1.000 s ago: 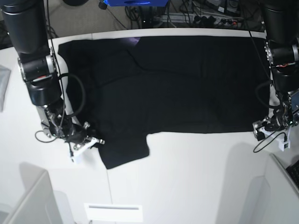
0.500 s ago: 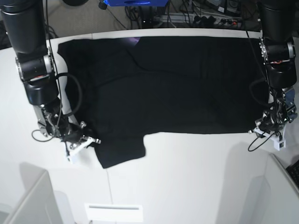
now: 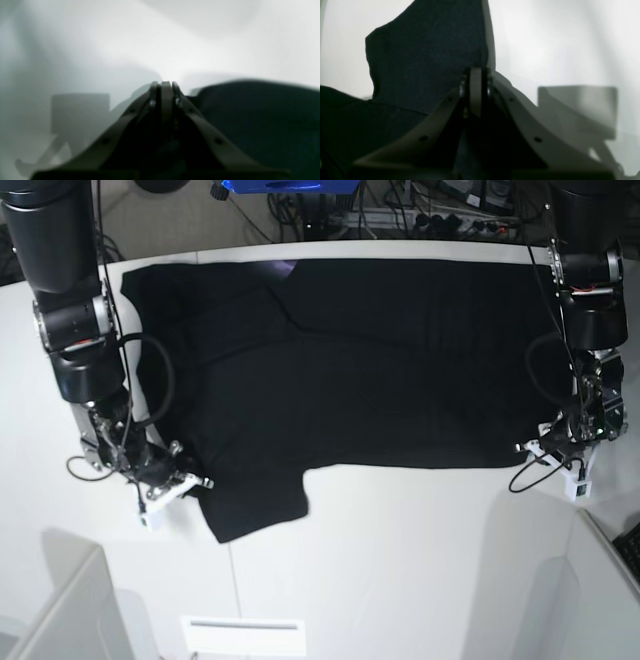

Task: Fold the T-shirt properly
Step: 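Grasp the hem corners with both grippers, then fold the hem up toward the collar with both grippers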

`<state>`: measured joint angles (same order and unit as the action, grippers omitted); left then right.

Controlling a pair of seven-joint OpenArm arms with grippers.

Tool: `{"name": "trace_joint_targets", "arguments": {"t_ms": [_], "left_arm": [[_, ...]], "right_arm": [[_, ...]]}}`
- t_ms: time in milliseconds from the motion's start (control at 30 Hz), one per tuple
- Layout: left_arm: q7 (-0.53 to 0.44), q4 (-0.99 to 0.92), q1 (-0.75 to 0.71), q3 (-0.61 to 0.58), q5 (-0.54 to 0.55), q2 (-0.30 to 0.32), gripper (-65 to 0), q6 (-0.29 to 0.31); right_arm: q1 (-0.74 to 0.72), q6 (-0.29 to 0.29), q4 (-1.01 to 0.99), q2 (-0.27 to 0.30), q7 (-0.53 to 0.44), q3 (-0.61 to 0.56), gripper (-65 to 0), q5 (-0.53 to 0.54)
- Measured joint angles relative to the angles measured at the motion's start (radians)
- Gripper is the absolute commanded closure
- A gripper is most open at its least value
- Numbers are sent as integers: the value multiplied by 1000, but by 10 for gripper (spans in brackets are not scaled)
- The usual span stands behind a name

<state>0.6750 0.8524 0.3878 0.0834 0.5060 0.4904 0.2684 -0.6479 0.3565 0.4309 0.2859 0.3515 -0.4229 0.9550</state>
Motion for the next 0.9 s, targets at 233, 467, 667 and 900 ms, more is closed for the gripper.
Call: {"name": "trace_joint_targets", "arguments": {"t_ms": [233, 467, 667, 900], "left_arm": [[80, 140, -68, 180, -6, -5, 0, -2], [146, 326, -158, 221, -1, -10, 0, 2], [197, 417, -217, 277, -2, -11, 0, 1], [278, 570, -302, 406, -1, -47, 0, 1]], "right_arm": [[72, -8, 185, 54, 18, 0, 0, -17], [85, -11, 240, 71, 17, 0, 0, -17], [150, -20, 356, 98, 26, 0, 0, -18], [232, -19, 483, 124, 27, 68, 0, -13]]}}
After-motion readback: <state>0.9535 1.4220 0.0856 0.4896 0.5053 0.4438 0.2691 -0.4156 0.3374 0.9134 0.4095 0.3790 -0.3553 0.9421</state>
